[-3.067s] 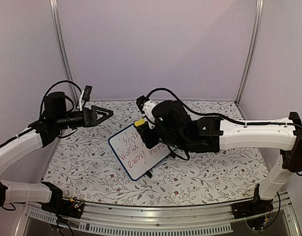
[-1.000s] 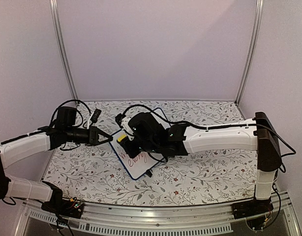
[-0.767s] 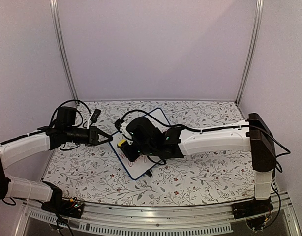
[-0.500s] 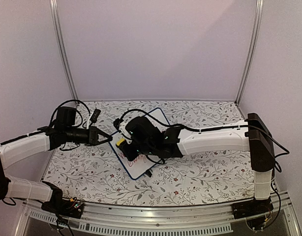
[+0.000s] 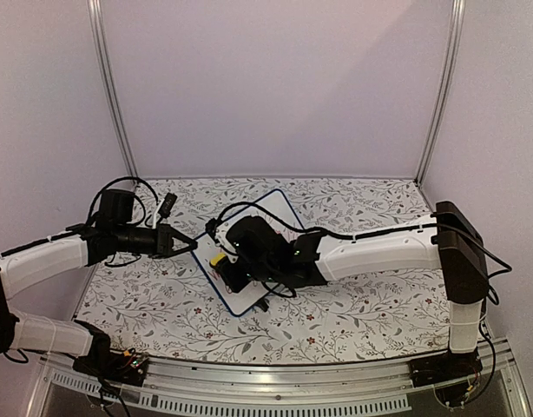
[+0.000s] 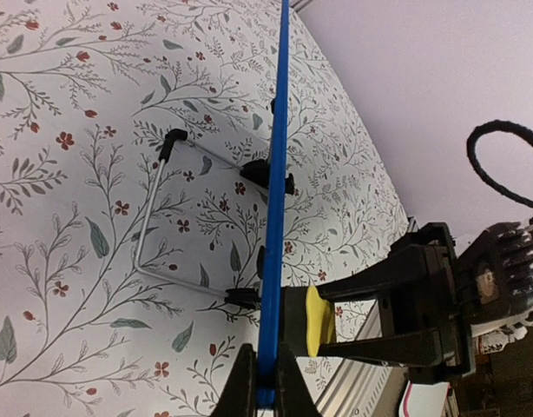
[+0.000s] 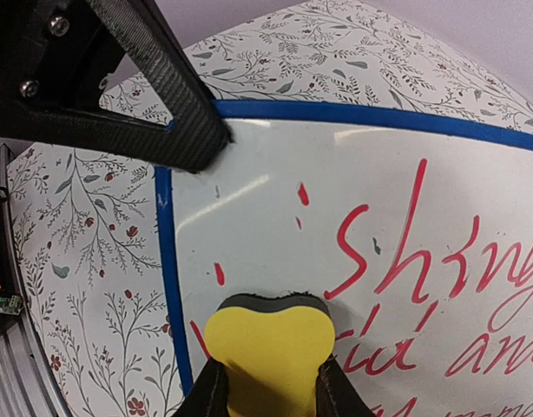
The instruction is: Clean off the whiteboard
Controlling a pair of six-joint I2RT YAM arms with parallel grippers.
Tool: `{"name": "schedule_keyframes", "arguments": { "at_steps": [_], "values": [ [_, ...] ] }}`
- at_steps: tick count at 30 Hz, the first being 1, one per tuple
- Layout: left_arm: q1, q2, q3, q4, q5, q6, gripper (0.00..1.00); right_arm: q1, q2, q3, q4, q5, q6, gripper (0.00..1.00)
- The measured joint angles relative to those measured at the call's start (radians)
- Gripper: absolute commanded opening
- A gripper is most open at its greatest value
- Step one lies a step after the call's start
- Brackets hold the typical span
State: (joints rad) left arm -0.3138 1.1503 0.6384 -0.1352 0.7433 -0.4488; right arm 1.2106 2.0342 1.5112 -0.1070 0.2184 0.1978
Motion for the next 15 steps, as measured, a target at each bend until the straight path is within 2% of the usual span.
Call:
{"name": "schedule_keyframes", "arguments": {
  "at_steps": [5, 15],
  "values": [
    [0.0, 0.0, 0.0, 0.002, 0.001, 0.0, 0.0, 0.0, 0.0, 0.011, -0.009, 0.0, 0.0, 0.17],
    [0.0, 0.0, 0.0, 0.01, 0.006, -0.005, 0.0, 0.0, 0.045, 0.134, -0.067, -0.001, -0.004, 0.16]
  ]
}}
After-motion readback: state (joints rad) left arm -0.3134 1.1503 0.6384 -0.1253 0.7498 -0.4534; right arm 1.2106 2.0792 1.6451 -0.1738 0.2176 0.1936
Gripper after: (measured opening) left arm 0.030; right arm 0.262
